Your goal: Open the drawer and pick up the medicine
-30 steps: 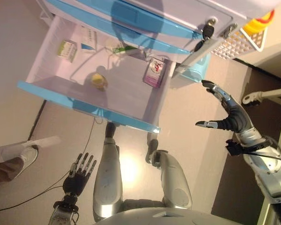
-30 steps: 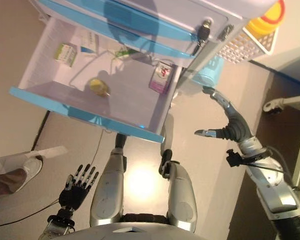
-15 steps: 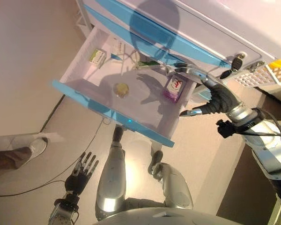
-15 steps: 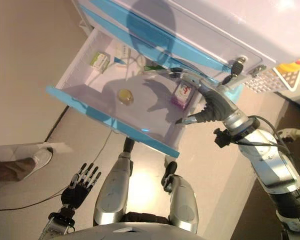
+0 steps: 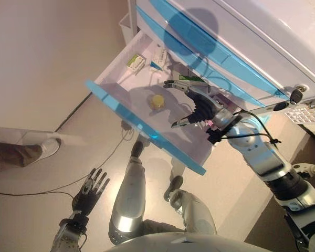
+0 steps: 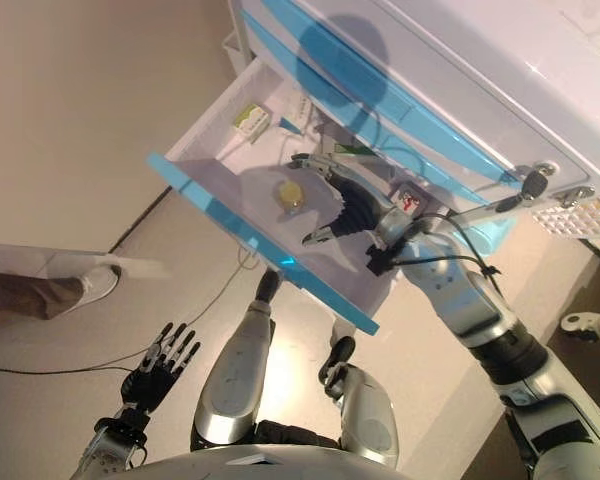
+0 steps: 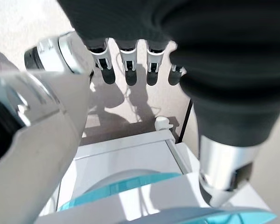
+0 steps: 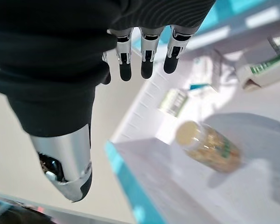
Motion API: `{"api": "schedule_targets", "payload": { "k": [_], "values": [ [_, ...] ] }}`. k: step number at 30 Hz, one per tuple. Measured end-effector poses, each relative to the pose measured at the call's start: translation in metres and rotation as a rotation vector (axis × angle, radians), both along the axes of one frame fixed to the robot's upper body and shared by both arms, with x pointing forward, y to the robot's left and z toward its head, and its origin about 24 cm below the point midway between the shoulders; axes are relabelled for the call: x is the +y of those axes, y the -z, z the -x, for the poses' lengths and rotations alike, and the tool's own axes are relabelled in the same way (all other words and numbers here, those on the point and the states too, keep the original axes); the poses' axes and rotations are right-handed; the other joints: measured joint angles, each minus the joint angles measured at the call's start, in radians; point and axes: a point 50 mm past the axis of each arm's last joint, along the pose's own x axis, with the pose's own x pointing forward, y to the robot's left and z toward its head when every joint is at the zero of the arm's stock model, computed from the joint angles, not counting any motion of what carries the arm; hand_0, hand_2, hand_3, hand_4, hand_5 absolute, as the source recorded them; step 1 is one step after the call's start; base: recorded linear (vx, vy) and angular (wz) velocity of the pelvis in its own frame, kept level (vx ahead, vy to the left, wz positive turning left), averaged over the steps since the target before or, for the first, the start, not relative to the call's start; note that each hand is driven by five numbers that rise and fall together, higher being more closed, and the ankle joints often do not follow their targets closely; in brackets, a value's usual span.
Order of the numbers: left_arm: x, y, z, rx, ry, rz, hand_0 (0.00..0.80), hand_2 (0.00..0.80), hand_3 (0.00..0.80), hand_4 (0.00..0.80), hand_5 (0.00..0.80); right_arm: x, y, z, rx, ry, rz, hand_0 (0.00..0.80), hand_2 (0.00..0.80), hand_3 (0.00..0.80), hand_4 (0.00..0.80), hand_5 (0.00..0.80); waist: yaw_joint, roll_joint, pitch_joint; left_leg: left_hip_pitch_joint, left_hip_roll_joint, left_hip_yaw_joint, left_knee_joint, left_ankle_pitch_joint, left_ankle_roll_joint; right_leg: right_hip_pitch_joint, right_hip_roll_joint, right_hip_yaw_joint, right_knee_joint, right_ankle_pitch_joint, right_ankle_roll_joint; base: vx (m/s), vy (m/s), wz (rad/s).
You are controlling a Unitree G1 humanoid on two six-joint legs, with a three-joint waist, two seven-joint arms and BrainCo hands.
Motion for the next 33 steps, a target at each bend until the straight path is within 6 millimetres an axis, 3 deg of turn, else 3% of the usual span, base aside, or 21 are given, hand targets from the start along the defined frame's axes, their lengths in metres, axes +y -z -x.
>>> {"api": "schedule_targets", "payload": {
  "k": [7, 14, 20, 33],
  "values": [
    [0.0, 0.0, -0.002, -0.001, -0.001, -0.003, 0.0, 0.0, 0.0, 0.0, 0.0, -0.005, 0.03, -0.03, 0.06, 0.188, 0.048, 0.0, 0.0, 0.0, 0.0, 0.0, 0.045, 0.013, 0.004, -0.005, -0.026, -0.034, -0.013, 0.005, 0.006, 0.022, -0.007, -0.024, -0.032, -0.001, 0.003, 0.008, 0.006, 0.19],
    [0.0, 0.002, -0.001, 0.016, -0.001, -0.005, 0.0, 0.0, 0.0, 0.0, 0.0, -0.005, 0.033, -0.051, 0.033, 0.308, 0.056, 0.0, 0.0, 0.0, 0.0, 0.0, 0.067, 0.015, 0.005, -0.019, -0.033, -0.048, -0.015, 0.005, 0.006, 0.03, -0.004, -0.041, -0.058, 0.002, 0.017, -0.001, -0.017, 0.08],
    [-0.003, 0.002, -0.004, 0.02, 0.011, -0.009, 0.0, 0.0, 0.0, 0.0, 0.0, -0.014, 0.039, -0.058, 0.035, 0.379, 0.06, 0.0, 0.0, 0.0, 0.0, 0.0, 0.092, 0.015, 0.005, -0.024, -0.033, -0.052, -0.016, 0.002, 0.004, 0.035, -0.001, -0.051, -0.072, 0.002, 0.016, 0.002, -0.006, 0.04],
    [-0.004, 0.003, -0.004, 0.028, 0.032, -0.024, 0.0, 0.0, 0.0, 0.0, 0.0, -0.015, 0.052, -0.068, 0.101, 0.443, 0.05, 0.0, 0.0, 0.0, 0.0, 0.0, 0.094, 0.015, 0.005, -0.052, -0.039, -0.063, -0.01, 0.002, 0.003, 0.015, -0.002, -0.055, -0.074, 0.003, 0.016, -0.001, 0.004, 0.01]
  ]
}}
